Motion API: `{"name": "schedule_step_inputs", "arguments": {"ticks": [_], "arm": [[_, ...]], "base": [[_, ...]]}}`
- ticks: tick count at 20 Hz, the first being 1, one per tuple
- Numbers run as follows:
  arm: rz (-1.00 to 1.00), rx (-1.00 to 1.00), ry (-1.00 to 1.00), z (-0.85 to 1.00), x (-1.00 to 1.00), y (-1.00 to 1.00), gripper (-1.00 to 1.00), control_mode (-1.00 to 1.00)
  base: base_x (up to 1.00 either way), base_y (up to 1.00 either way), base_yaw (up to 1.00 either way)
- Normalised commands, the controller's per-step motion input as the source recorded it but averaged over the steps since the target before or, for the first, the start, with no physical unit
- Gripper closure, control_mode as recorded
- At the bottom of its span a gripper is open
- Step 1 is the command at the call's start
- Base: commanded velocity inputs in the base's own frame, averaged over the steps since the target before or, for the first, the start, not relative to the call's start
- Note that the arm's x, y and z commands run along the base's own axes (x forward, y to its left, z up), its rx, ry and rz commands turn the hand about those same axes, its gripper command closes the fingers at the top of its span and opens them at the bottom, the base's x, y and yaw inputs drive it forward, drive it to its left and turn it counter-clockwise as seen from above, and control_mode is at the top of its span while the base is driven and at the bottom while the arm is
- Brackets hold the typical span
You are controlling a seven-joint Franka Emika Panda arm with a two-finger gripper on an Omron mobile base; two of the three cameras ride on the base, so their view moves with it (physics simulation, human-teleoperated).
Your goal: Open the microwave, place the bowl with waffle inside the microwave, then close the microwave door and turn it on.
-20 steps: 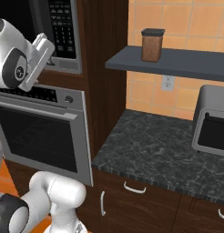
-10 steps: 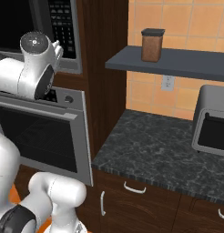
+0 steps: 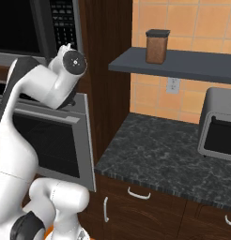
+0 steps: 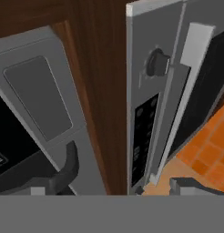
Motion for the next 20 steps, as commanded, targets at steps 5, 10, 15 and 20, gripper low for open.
{"name": "schedule_step_inputs", "arguments": {"ticks": [5, 10, 15, 20], "arm": [[0.06, 0.13, -0.07, 0.07, 0.34, 0.06, -1.0, -1.0], [0.0, 0.09, -0.04, 0.04, 0.49, 0.19, -1.0, -1.0], [0.0, 0.04, -0.02, 0.25, 0.37, 0.13, -1.0, -1.0], [0.0, 0.01, -0.01, 0.09, 0.42, 0.03, -1.0, -1.0]], "base": [[0.0, 0.0, 0.0], [0.0, 0.0, 0.0], [0.0, 0.0, 0.0], [0.0, 0.0, 0.0]]}}
